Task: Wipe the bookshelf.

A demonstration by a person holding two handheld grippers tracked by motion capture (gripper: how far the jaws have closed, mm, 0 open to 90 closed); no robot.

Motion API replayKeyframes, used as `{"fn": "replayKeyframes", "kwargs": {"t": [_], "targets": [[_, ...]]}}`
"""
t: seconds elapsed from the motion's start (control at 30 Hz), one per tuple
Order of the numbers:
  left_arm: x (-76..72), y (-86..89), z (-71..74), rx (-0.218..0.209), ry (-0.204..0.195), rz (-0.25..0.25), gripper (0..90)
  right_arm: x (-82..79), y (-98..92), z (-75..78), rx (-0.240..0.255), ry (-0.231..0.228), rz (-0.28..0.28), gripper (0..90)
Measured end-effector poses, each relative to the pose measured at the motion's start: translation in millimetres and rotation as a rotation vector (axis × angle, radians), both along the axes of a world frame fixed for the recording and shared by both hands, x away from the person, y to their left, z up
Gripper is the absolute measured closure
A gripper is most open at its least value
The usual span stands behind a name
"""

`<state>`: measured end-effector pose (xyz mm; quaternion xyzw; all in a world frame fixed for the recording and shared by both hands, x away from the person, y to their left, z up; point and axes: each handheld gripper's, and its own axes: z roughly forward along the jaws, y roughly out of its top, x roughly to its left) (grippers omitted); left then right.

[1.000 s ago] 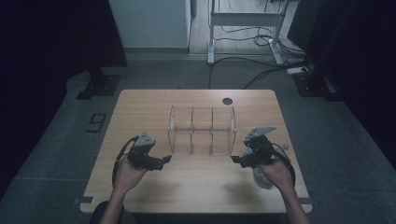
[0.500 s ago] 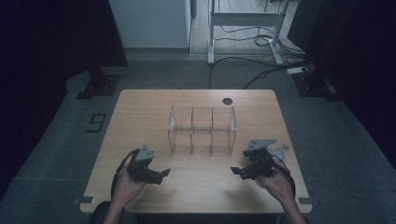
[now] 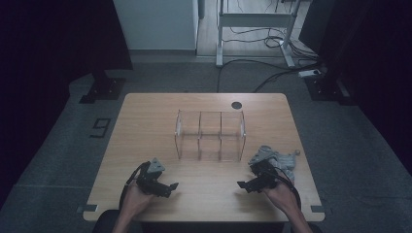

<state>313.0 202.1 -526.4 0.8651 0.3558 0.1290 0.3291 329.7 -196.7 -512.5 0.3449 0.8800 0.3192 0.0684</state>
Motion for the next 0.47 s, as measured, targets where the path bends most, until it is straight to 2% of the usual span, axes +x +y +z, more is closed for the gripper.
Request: {"fn": "replayKeyframes", "kwargs": {"t": [0.07,0.13,0.23,0.27,0.33,0.47], "targets": [[1.5,0.6,-4.4,0.008,0.009,0.008,0.0,1.0,2.6,-7.6,-0.027,0.014,-0.001,11.0],[3.6,0.7,-8.6,0.017,0.038,0.018,0.0,2.4,3.7,-13.7,-0.044,0.027,0.002,11.0],[5.0,-1.1,-13.2,0.074,0.042,0.019,0.0,3.5,4.6,-21.7,-0.065,0.048,0.005,8.7],[5.3,-1.9,-14.4,0.088,0.045,0.02,0.0,2.9,5.1,-22.9,-0.071,0.035,0.002,8.2],[5.9,-2.3,-15.5,0.076,0.058,0.023,0.0,3.0,4.7,-23.0,-0.077,0.031,0.007,8.0],[7.3,-0.7,-16.7,0.065,0.054,0.041,0.0,1.7,5.3,-26.1,-0.099,0.0,0.026,2.8]]}}
